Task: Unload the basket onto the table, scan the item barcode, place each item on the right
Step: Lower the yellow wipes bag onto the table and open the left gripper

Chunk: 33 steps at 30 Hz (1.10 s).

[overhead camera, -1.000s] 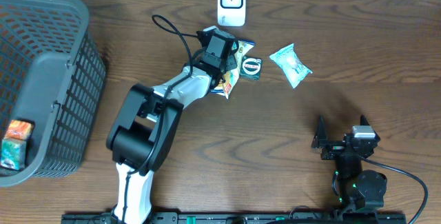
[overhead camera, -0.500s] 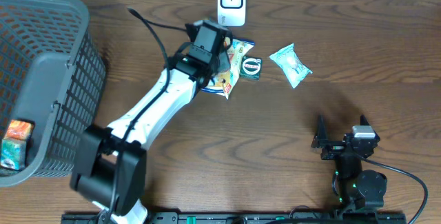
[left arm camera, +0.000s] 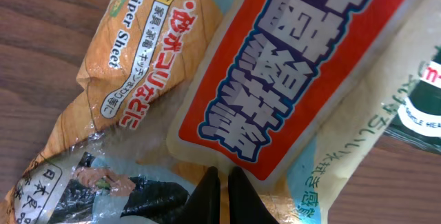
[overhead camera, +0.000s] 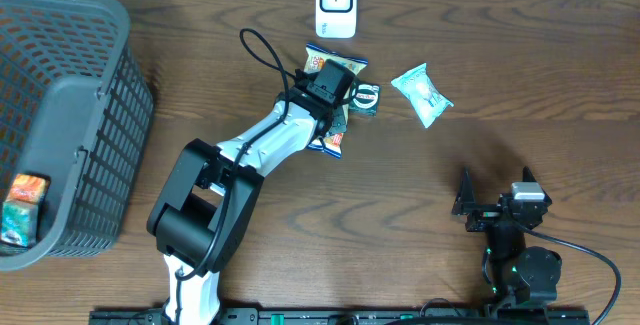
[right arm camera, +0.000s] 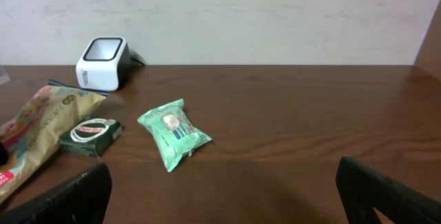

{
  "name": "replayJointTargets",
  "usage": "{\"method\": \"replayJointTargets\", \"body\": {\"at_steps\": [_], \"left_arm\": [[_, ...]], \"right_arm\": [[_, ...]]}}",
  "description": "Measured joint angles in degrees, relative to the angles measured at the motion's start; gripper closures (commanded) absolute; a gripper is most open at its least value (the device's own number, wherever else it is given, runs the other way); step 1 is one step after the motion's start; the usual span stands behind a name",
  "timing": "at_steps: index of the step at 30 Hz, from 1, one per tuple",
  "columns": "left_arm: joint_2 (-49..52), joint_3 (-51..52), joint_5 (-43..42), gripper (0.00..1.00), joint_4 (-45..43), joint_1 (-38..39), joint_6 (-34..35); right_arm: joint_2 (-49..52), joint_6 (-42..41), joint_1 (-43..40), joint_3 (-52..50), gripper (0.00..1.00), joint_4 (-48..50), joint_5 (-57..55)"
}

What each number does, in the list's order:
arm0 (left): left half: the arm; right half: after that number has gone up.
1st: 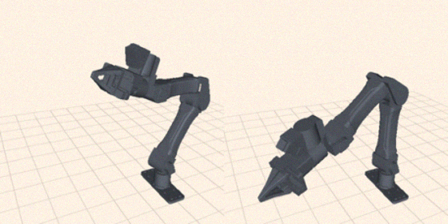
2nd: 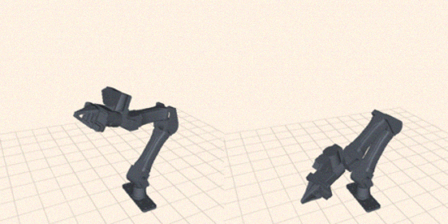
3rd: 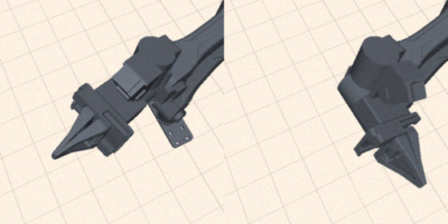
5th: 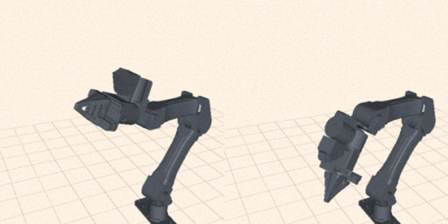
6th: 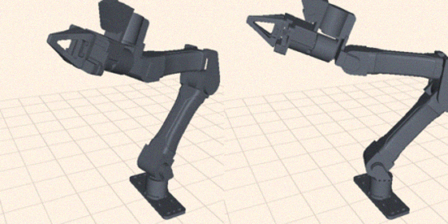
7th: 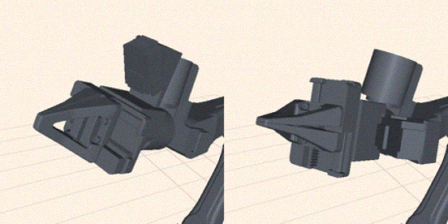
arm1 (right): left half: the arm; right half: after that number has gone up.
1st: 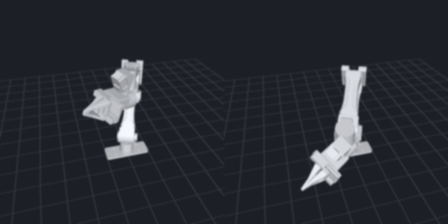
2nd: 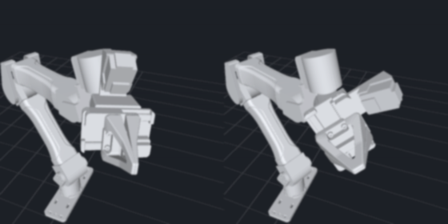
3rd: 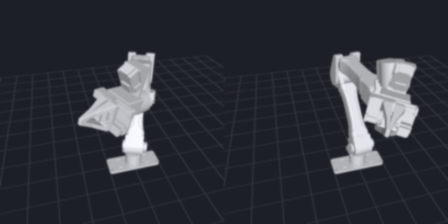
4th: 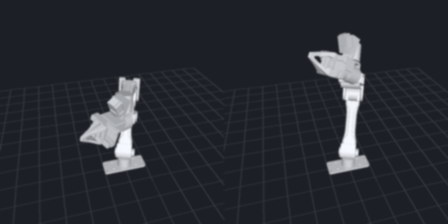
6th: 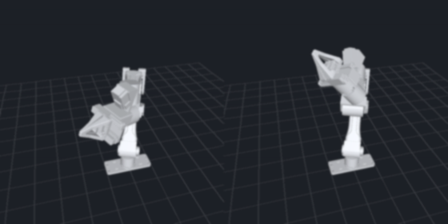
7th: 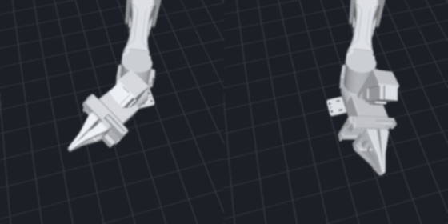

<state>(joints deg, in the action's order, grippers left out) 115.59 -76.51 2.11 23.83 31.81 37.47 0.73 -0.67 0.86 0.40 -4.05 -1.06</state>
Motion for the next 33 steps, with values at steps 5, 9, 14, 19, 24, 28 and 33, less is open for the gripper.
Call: {"method": "replayJointTargets", "body": {"at_steps": [5,9,14,19,24,28,33], "left_arm": [[-0.70,0.02,-2.10,0.92,-0.44,-0.11,0.02],[-4.37,0.44,-3.50,0.92,-4.31,-0.17,0.02],[-12.66,0.50,-2.82,0.92,-11.80,-0.61,0.02],[-13.81,0.46,2.16,0.92,-12.72,-0.63,0.02],[-8.57,0.46,4.55,0.92,-15.30,-0.63,0.04],[-1.95,0.46,5.27,0.92,-19.39,-0.63,0.04],[4.87,0.46,5.57,0.92,-23.26,-0.63,-0.46]], "right_arm": [[0.00,0.00,0.00,0.00,0.01,0.00,0.00],[0.00,0.00,0.00,0.00,0.01,0.00,0.00],[0.00,0.00,0.00,0.00,0.01,-0.02,0.00],[0.00,0.00,0.00,0.00,0.01,0.00,0.00],[0.00,0.00,0.00,0.00,0.01,-0.02,0.00],[0.00,0.00,0.00,0.00,0.01,0.00,0.00],[0.00,0.00,0.00,0.00,0.01,0.00,0.00]]}}
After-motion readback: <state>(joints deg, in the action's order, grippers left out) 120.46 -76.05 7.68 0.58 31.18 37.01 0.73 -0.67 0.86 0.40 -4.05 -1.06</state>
